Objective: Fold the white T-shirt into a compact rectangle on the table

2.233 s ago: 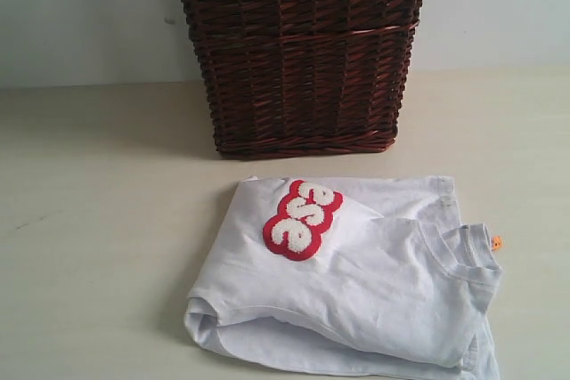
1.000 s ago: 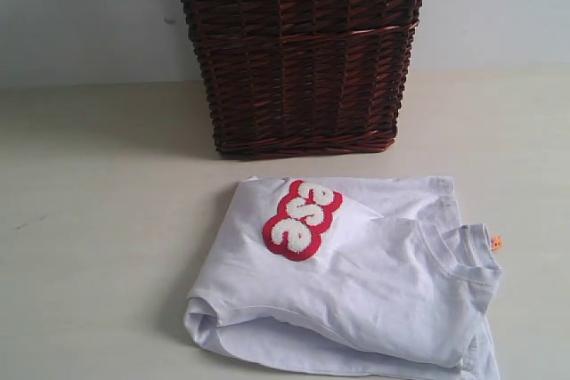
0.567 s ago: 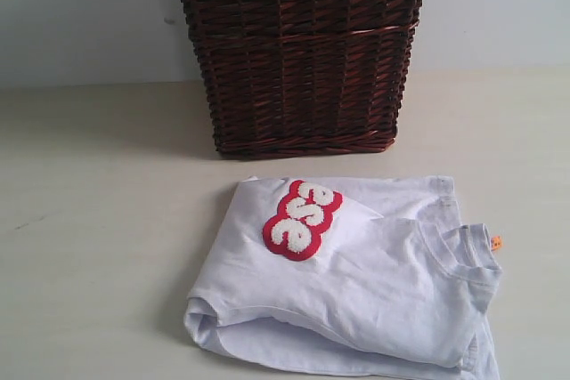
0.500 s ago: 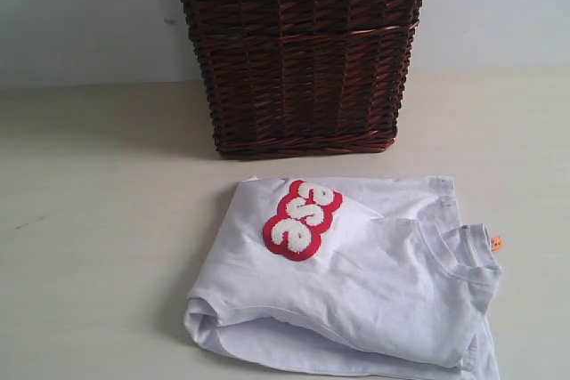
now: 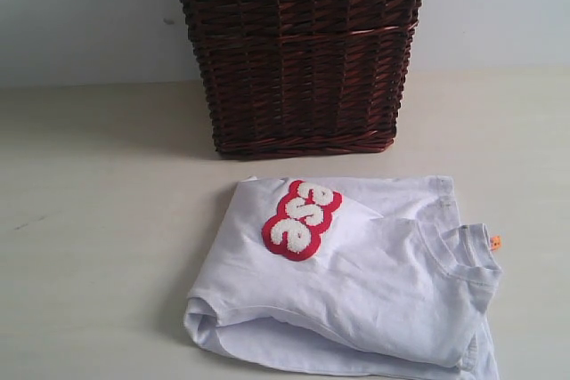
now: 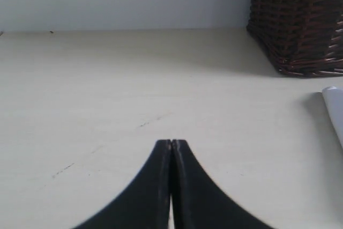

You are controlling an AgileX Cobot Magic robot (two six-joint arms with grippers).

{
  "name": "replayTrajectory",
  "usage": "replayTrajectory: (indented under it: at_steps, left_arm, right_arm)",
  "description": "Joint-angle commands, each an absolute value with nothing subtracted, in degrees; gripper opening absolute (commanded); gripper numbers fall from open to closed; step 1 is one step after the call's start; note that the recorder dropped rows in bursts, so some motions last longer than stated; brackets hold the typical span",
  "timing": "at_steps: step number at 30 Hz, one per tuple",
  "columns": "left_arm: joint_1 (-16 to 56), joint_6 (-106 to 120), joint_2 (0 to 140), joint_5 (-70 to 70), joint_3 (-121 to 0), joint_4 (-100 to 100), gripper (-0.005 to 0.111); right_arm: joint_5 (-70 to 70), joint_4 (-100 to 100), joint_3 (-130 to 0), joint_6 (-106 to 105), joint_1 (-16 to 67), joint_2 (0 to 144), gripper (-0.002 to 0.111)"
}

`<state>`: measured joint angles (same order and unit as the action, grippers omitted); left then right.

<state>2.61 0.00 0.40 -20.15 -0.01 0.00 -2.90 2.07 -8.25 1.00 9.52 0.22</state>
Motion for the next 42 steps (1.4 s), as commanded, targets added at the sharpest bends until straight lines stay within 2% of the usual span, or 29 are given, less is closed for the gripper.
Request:
replayTrajectory:
  at_steps: [1,3,6,11,42]
  left_arm:
    - [2.45,-0.43,0.0,-20.11,0.0,0.0,0.0]
    - [2.45,-0.43,0.0,-20.11,0.0,0.0,0.0]
    - [2.45,-0.43,0.0,-20.11,0.0,0.0,0.0]
    - [2.45,-0.43,0.0,-20.11,0.0,0.0,0.0]
    - [2.45,-0.43,0.0,-20.11,0.0,0.0,0.0]
  right_arm:
    - [-5.91,2.85,-1.19,1.75,5.7,0.0,0.0]
    - [-5.91,2.72,0.0,1.89,4.42,0.0,0.0]
    - [5.05,2.72,0.0,2.12,3.37,0.0,0.0]
    - [15.74,4.6,0.0,2.01,3.37,0.0,0.0]
    - [15.74,4.45,0.0,3.19,3.37,0.0,0.0]
